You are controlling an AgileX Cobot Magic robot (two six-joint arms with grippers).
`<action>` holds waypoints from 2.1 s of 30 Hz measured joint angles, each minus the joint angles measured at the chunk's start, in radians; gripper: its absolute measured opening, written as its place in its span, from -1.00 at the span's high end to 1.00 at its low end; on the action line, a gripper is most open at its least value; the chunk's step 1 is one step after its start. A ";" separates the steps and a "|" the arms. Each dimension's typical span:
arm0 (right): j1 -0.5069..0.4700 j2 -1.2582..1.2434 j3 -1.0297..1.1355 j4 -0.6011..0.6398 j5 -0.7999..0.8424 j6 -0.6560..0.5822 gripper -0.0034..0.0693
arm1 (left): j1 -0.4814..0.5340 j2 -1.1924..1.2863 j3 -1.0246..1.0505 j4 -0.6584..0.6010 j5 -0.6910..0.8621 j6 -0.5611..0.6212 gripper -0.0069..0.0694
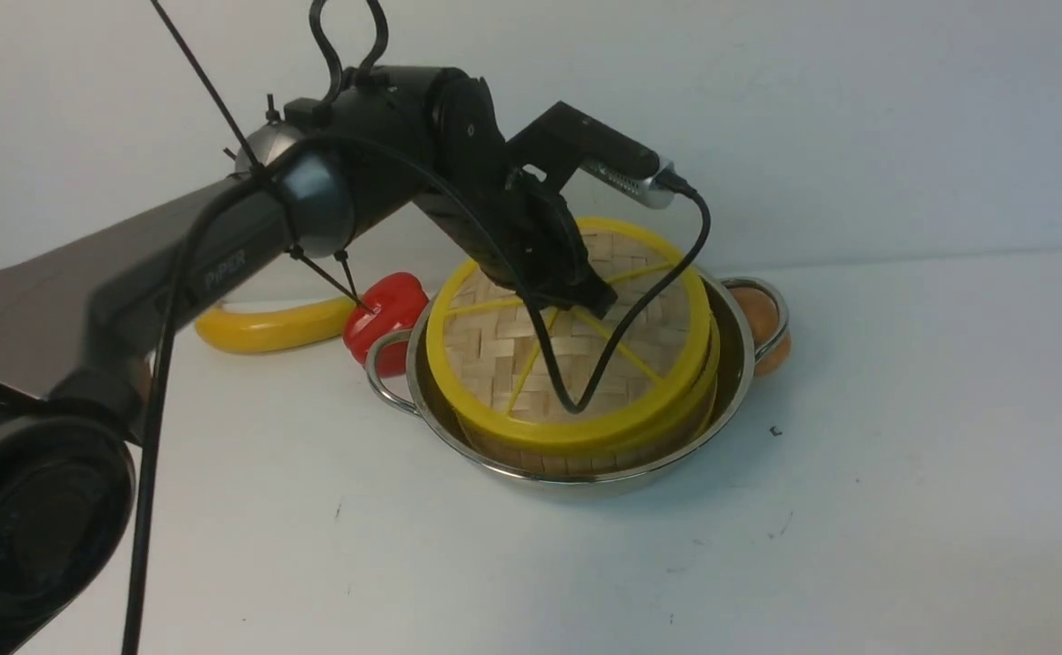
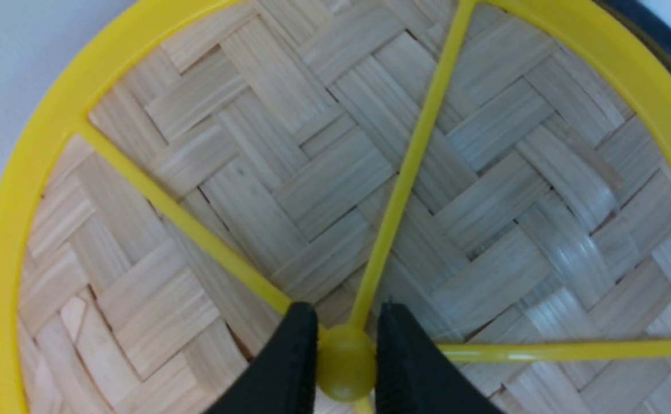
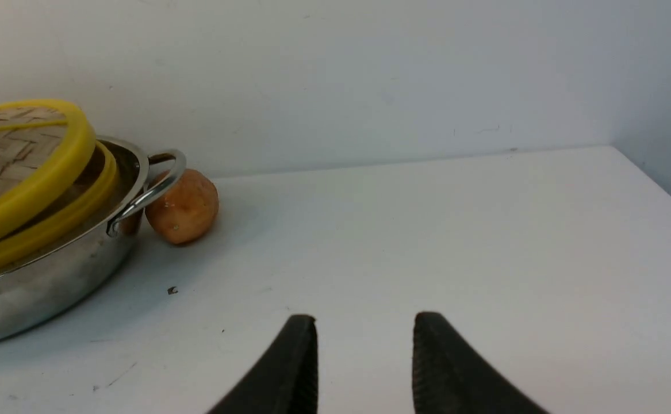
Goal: Place the steamer in the pot on the white table, and put the lid on the steamer.
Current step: 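Place the yellow bamboo steamer lid onto the steamer in the pot with the left gripper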
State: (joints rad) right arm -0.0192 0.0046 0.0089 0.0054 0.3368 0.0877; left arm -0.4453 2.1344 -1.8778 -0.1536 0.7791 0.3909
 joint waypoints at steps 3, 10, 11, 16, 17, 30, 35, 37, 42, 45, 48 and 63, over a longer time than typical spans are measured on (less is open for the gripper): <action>0.000 0.000 0.000 0.000 0.000 0.000 0.22 | -0.010 0.000 0.000 -0.006 -0.012 0.010 0.50; 0.000 0.000 0.000 0.000 0.000 0.000 0.22 | -0.017 0.000 0.000 -0.014 -0.017 0.023 0.50; 0.000 0.000 0.000 0.000 0.000 0.000 0.22 | -0.017 0.001 0.000 -0.014 -0.018 0.023 0.50; 0.000 0.000 0.000 0.000 0.000 0.000 0.22 | -0.017 0.022 0.000 -0.011 -0.037 0.022 0.50; 0.000 0.000 0.000 0.000 0.000 0.000 0.22 | -0.017 0.028 0.000 -0.010 -0.039 0.019 0.50; 0.000 0.000 0.000 0.000 0.000 0.000 0.22 | -0.016 0.038 -0.001 0.000 -0.061 -0.005 0.50; 0.000 0.000 0.000 0.000 0.000 0.000 0.22 | -0.016 0.039 -0.001 0.026 -0.061 -0.045 0.50; 0.000 0.000 0.000 0.000 0.000 0.000 0.22 | -0.016 0.039 -0.001 0.044 -0.061 -0.073 0.50; 0.000 0.000 0.000 0.000 0.000 0.000 0.22 | -0.017 0.039 -0.001 0.071 -0.061 -0.099 0.50; 0.000 0.000 0.000 0.000 0.000 0.000 0.22 | -0.017 0.039 -0.001 0.074 -0.061 -0.113 0.50; 0.000 0.000 0.000 0.000 0.000 0.000 0.22 | -0.017 0.039 -0.001 0.076 -0.061 -0.123 0.50; 0.000 0.000 0.000 0.000 0.000 0.000 0.22 | -0.017 0.035 -0.001 0.071 -0.058 -0.137 0.50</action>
State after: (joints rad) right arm -0.0192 0.0046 0.0089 0.0054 0.3368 0.0877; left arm -0.4624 2.1694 -1.8791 -0.0828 0.7209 0.2544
